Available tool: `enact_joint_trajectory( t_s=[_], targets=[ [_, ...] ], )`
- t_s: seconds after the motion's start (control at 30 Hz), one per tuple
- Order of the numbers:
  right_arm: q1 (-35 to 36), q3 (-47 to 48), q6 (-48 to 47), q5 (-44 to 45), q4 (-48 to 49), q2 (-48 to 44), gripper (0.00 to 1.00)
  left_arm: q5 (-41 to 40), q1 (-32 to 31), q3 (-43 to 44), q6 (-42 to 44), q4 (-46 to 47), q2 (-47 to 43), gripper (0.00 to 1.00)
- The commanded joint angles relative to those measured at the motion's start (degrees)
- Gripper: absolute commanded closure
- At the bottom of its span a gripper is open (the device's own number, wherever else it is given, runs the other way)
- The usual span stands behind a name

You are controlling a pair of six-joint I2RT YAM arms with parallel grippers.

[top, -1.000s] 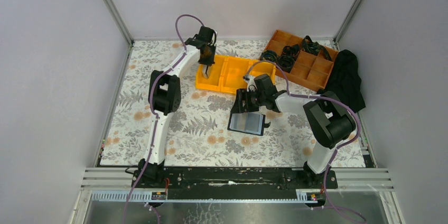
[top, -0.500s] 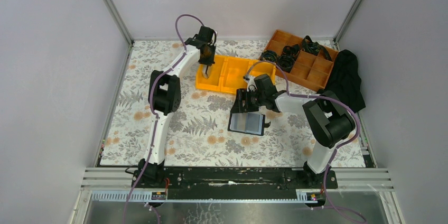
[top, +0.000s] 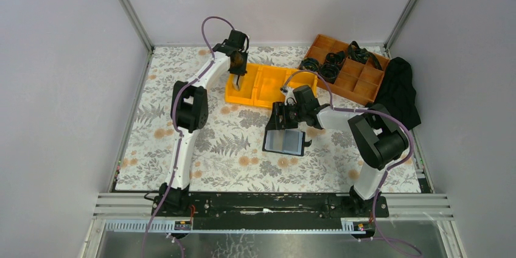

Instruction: Take the credit cards out of the card holder

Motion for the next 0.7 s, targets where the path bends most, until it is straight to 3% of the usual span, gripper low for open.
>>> enact_joint_trajectory(
  t_s=[0.0,0.67],
  targets=[
    [-0.18,0.42,0.29,-1.24,0.52,0.74,0.25,-1.68,0.93,1.88,0.35,1.28,0.31,0.75],
    [-0.26,0.24,0.68,-2.26,1.32,1.42,0.25,-0.91,0.89,1.72,-0.32,1.44,-3.09,0.73]
  ],
)
